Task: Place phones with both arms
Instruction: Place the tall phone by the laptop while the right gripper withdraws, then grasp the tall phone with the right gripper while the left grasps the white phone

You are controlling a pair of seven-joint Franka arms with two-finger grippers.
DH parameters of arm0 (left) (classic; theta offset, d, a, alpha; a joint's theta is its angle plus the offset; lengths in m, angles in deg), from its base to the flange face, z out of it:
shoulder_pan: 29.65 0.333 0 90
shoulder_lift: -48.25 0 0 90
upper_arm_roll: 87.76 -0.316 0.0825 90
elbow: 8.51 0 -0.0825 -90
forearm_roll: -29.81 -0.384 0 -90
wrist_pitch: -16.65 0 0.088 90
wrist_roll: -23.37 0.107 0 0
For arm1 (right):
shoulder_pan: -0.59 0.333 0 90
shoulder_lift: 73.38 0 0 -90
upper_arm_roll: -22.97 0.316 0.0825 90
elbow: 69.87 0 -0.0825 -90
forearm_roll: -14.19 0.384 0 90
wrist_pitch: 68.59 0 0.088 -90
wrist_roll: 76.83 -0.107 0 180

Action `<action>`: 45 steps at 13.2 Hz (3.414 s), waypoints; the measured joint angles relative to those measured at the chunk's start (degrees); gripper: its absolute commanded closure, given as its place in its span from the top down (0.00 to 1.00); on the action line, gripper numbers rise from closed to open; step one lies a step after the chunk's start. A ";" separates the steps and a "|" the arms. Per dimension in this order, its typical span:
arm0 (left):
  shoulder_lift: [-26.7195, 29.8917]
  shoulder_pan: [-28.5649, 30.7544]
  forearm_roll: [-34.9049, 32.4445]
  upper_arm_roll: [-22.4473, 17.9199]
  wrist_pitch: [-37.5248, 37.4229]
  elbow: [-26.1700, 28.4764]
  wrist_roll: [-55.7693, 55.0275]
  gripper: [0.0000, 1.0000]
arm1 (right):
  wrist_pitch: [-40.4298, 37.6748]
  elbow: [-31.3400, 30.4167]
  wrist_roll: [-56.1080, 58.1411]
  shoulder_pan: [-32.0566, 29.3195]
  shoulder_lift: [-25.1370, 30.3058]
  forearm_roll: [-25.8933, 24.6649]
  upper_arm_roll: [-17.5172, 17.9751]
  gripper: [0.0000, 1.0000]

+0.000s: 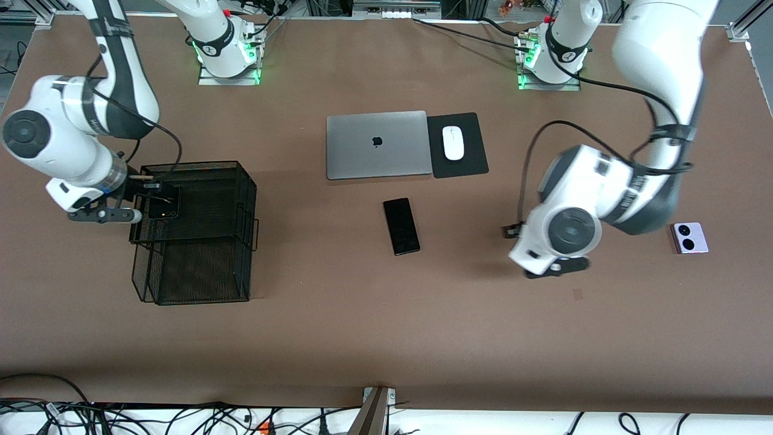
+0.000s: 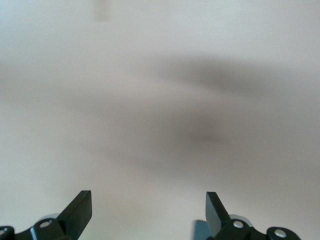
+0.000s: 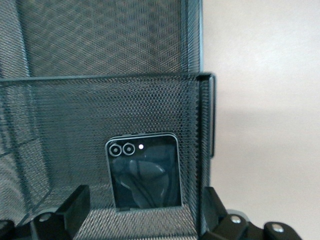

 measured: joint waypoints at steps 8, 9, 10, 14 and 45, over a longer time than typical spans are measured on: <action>-0.81 24.95 -8.85 -0.63 8.25 5.61 21.99 1.00 | -16.29 17.14 -6.27 0.43 0.59 0.47 9.95 1.00; -0.89 27.69 -9.28 -0.62 12.07 6.63 26.38 1.00 | -16.31 17.68 -9.92 0.51 0.52 0.48 12.86 1.00; -0.99 30.27 -9.35 -0.63 15.69 7.64 30.52 1.00 | -16.31 18.21 -14.03 0.62 0.35 0.48 15.81 1.00; -1.34 38.30 -9.38 -0.57 29.23 12.81 42.63 1.00 | -16.17 20.69 -33.09 1.06 -2.55 0.47 27.88 1.00; -2.45 44.68 -9.37 17.25 7.38 9.39 38.11 0.42 | 13.33 40.86 -50.10 12.89 -47.12 -33.15 44.09 1.00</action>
